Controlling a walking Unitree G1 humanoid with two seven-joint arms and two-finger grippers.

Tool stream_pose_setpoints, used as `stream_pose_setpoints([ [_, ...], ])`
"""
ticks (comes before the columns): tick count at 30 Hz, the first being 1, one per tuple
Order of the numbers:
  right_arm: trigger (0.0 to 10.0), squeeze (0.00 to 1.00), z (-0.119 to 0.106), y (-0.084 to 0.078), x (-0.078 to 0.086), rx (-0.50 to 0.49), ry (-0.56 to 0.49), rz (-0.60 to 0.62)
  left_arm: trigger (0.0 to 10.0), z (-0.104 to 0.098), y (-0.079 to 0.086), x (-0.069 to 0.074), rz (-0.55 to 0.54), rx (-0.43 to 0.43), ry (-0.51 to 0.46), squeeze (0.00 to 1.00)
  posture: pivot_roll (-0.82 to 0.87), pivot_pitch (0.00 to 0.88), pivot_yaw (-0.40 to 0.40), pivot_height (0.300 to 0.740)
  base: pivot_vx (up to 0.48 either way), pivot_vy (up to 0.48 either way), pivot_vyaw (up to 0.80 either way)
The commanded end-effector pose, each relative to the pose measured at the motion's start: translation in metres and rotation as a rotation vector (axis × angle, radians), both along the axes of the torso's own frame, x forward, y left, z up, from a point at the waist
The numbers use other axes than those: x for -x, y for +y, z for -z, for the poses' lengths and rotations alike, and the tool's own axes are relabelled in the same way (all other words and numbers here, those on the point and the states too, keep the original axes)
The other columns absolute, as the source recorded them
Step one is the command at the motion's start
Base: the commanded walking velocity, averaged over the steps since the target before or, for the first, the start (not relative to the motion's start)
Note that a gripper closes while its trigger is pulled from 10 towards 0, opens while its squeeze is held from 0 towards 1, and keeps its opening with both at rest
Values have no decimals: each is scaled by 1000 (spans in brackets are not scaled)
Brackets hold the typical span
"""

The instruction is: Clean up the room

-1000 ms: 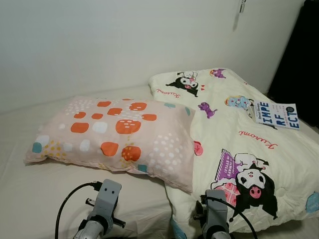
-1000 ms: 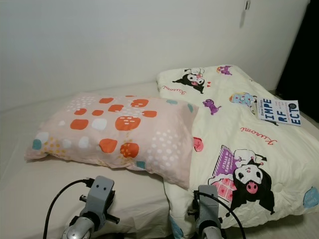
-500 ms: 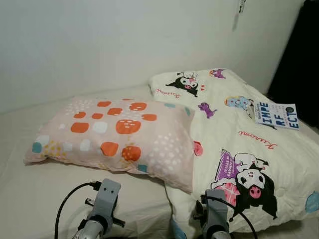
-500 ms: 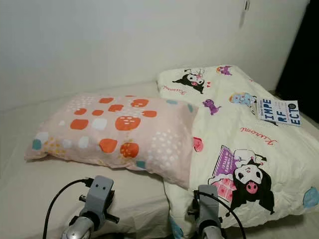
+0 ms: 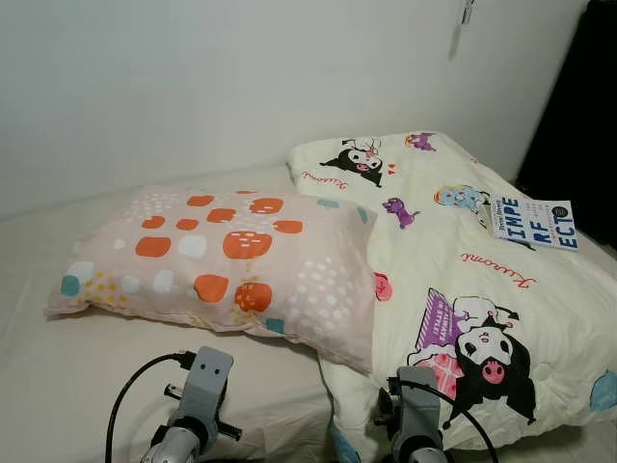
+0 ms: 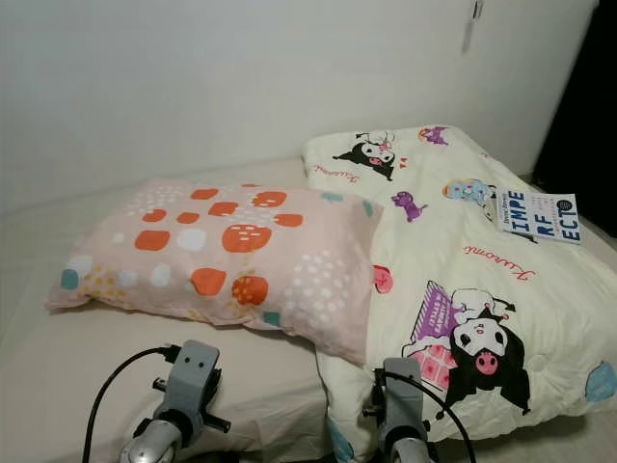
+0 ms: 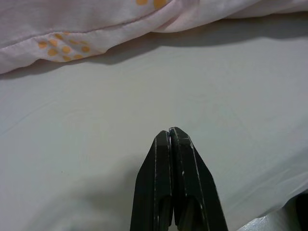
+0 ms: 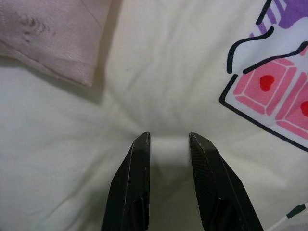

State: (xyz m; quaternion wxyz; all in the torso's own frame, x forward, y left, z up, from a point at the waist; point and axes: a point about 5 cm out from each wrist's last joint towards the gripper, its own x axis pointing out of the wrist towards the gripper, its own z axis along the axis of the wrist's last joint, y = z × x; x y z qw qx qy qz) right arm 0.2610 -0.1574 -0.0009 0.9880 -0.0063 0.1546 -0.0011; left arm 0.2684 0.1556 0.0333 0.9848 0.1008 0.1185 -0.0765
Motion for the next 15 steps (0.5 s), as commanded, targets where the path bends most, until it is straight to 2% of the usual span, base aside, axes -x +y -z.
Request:
stream_pose_setpoints([
  [1,10000,0,2,1,2,-9,15,1,10000,3,5,4,-5,-8,19,0,52,144,15,573,0,300,0],
  [9,10000,0,2,2,2,-8,15,0,10000,4,5,4,-4,-8,26,0,50,145,16,573,0,282,0],
  [15,10000,0,2,2,2,-9,15,0,10000,4,4,4,-3,-9,23,0,51,147,15,573,0,0,0],
])
